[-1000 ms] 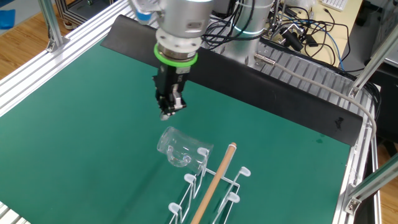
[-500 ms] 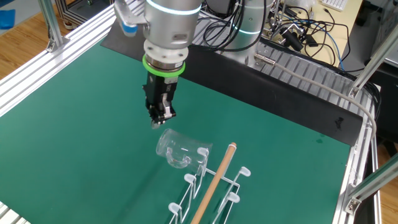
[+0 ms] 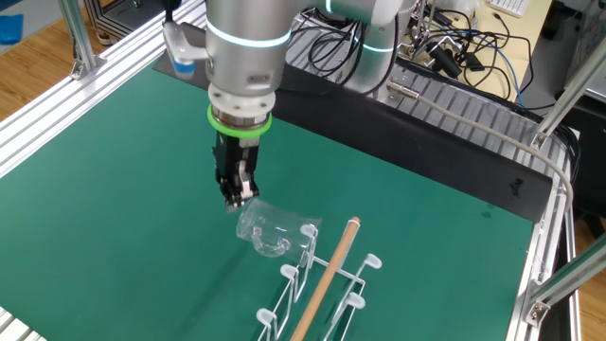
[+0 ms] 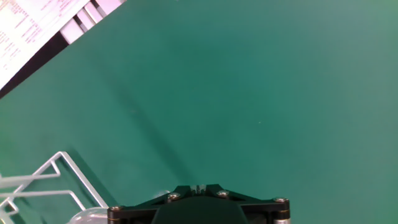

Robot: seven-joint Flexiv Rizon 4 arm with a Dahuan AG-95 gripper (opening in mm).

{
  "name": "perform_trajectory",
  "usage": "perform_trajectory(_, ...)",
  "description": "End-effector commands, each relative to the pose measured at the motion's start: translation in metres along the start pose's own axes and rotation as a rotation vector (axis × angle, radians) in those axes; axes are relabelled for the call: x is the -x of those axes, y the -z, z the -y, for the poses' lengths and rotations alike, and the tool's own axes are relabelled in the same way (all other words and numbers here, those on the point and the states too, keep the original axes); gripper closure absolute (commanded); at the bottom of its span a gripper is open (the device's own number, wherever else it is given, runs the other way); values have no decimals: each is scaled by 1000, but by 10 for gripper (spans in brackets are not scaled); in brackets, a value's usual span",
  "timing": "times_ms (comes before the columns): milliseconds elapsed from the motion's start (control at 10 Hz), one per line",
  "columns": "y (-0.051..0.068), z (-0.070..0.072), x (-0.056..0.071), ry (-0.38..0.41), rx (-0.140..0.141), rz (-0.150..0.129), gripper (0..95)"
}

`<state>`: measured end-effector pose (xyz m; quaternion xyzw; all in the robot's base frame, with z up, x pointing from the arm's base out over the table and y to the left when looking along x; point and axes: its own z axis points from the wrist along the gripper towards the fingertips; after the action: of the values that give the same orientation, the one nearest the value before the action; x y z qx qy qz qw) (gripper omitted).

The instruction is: Put the cup on the cup rack

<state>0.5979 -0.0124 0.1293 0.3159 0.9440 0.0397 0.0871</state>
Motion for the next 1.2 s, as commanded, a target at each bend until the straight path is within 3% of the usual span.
perform_trajectory(100,-6,-5,1,-11,-2,-2,950)
perform_trajectory(400,-1,-10,-5,-21,-37,-45,950)
perform_trajectory(900,20,-24,-29,-39,-79,-84,950)
perform_trajectory(1200,25,-24,-32,-35,-85,-96,950)
